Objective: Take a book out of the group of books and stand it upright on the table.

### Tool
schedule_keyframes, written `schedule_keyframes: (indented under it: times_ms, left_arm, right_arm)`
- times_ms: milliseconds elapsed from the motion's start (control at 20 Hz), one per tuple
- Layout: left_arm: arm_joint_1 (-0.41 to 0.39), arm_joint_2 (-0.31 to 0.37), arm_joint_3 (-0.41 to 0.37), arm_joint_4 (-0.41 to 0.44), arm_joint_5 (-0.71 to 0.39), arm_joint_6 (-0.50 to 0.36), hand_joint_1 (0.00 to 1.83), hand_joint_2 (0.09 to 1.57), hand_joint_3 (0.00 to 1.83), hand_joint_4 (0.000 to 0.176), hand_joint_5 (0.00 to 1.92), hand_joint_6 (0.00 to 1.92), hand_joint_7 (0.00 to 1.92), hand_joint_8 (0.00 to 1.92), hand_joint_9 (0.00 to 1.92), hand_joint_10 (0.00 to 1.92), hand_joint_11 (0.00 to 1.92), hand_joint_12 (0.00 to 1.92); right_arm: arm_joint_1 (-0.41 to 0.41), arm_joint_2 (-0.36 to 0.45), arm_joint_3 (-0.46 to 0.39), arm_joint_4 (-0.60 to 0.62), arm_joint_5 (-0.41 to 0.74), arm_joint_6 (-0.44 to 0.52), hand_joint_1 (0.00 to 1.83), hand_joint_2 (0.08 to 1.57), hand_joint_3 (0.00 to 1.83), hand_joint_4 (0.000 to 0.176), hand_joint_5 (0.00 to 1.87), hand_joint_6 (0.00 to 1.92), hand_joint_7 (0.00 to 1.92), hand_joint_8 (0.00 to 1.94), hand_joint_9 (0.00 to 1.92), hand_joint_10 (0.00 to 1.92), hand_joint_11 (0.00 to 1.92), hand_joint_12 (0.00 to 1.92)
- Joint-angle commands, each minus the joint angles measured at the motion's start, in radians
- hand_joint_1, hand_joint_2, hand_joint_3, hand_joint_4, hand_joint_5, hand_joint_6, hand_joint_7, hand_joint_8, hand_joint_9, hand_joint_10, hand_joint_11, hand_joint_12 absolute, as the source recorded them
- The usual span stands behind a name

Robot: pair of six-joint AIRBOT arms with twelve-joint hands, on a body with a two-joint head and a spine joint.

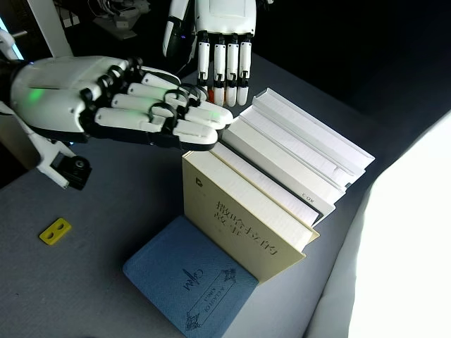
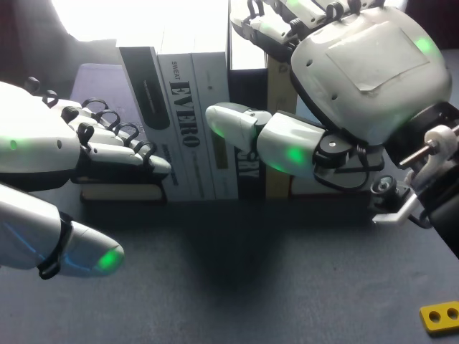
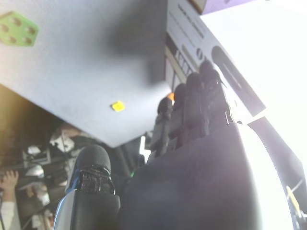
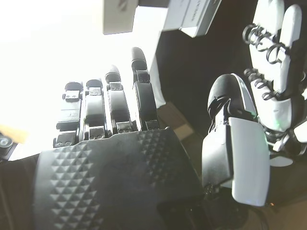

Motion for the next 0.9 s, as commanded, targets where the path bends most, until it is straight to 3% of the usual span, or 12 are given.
schedule_keyframes:
  times_ms: [0, 150, 400, 850]
  left_arm:
    - [-0.016, -0.001, 0.001, 0.008, 0.082, 0.001, 0.00, 1.25, 0.00, 0.051, 0.00, 0.00, 0.03, 0.00, 0.02, 0.00, 0.00, 0.09]
    - [-0.016, -0.001, 0.002, 0.008, 0.082, 0.001, 0.00, 1.25, 0.00, 0.048, 0.00, 0.00, 0.03, 0.00, 0.03, 0.01, 0.00, 0.08]
    - [-0.017, -0.001, 0.003, 0.008, 0.082, 0.001, 0.00, 1.26, 0.00, 0.044, 0.00, 0.00, 0.02, 0.00, 0.01, 0.00, 0.00, 0.00]
    - [-0.016, -0.001, 0.002, 0.008, 0.082, 0.001, 0.00, 1.26, 0.00, 0.043, 0.03, 0.01, 0.04, 0.01, 0.04, 0.01, 0.04, 0.03]
  right_arm:
    - [0.016, -0.001, 0.004, -0.054, 0.106, -0.009, 0.00, 1.15, 0.00, 0.024, 0.53, 0.03, 0.12, 0.02, 0.05, 0.00, 0.01, 0.11]
    - [0.017, -0.023, 0.021, -0.051, 0.108, -0.012, 0.00, 1.16, 0.00, 0.022, 0.54, 0.01, 0.12, 0.00, 0.02, 0.00, 0.00, 0.07]
    - [0.009, -0.033, 0.028, -0.050, 0.087, -0.006, 0.00, 1.16, 0.00, 0.000, 0.56, 0.01, 0.10, 0.01, 0.02, 0.01, 0.00, 0.00]
    - [-0.035, -0.036, 0.027, -0.050, 0.079, -0.024, 0.00, 1.15, 0.00, 0.000, 0.57, 0.02, 0.13, 0.01, 0.02, 0.00, 0.00, 0.00]
